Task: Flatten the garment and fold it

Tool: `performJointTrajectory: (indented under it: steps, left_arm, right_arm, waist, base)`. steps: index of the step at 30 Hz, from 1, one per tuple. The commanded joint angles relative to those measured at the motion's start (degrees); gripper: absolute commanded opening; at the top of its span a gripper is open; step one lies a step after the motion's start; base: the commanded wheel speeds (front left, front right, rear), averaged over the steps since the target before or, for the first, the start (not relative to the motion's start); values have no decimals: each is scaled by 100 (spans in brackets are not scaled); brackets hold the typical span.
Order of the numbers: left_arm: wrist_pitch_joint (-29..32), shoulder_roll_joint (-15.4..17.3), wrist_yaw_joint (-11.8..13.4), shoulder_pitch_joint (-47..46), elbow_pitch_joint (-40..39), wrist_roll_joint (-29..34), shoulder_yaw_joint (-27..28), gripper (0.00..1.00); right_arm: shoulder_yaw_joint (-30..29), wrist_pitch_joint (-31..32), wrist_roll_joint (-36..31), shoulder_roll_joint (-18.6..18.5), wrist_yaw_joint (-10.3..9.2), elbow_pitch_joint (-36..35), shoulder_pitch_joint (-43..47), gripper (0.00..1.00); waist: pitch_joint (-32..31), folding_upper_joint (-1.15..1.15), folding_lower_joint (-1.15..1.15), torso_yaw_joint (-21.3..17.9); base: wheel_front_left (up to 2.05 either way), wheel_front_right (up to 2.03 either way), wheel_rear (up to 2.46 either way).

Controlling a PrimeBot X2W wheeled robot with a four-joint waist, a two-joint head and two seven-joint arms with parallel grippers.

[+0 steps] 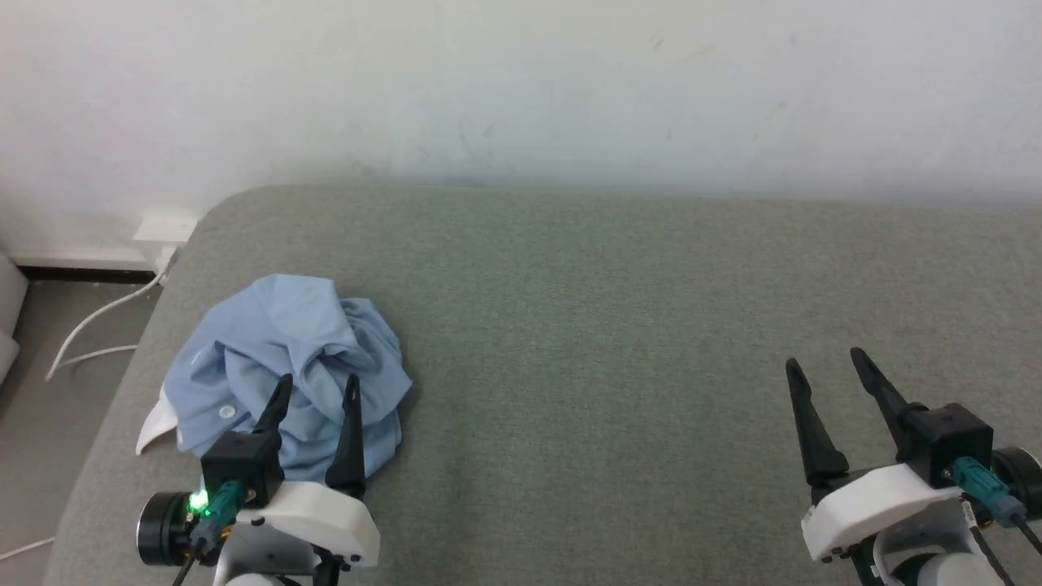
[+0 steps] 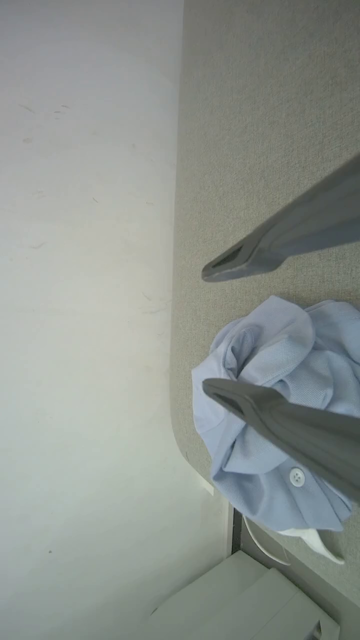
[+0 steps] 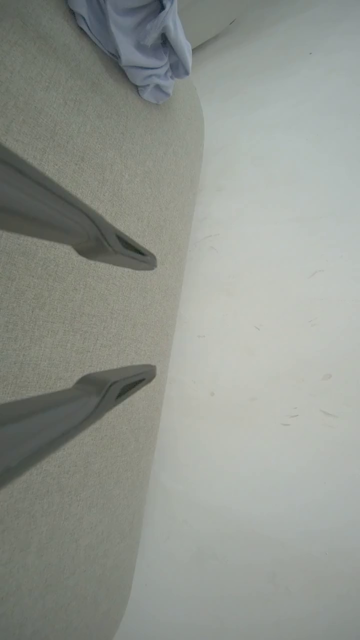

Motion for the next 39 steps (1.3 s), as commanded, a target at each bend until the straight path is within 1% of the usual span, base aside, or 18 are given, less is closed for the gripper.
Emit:
performJointTrajectory:
  steps: [1,18,31,39]
  left_arm:
    - [-62,-3,23,-58,-5,-65,0,100]
    - [-266,-5,70,-13,32,-389,70,100]
    - [-422,-7,140,8,88,-685,23,100]
    - [-517,-7,122,-212,81,-789,-21,100]
  right_arm:
    - [-7,-53,34,6,-2,-36,47,100]
    - [81,-152,-81,9,-4,-222,65,100]
    - [183,-188,-149,11,-5,-417,93,100]
    - [217,-191,-165,12,-6,-505,70,100]
  waist:
    - [4,0,0,104]
    - [34,0,0,1013]
    - [144,0,0,1385]
    - [260,0,0,1496]
  base:
    - [0,0,0]
    - [-3,-3,-3]
    - [-7,-7,-7]
    - [0,0,0]
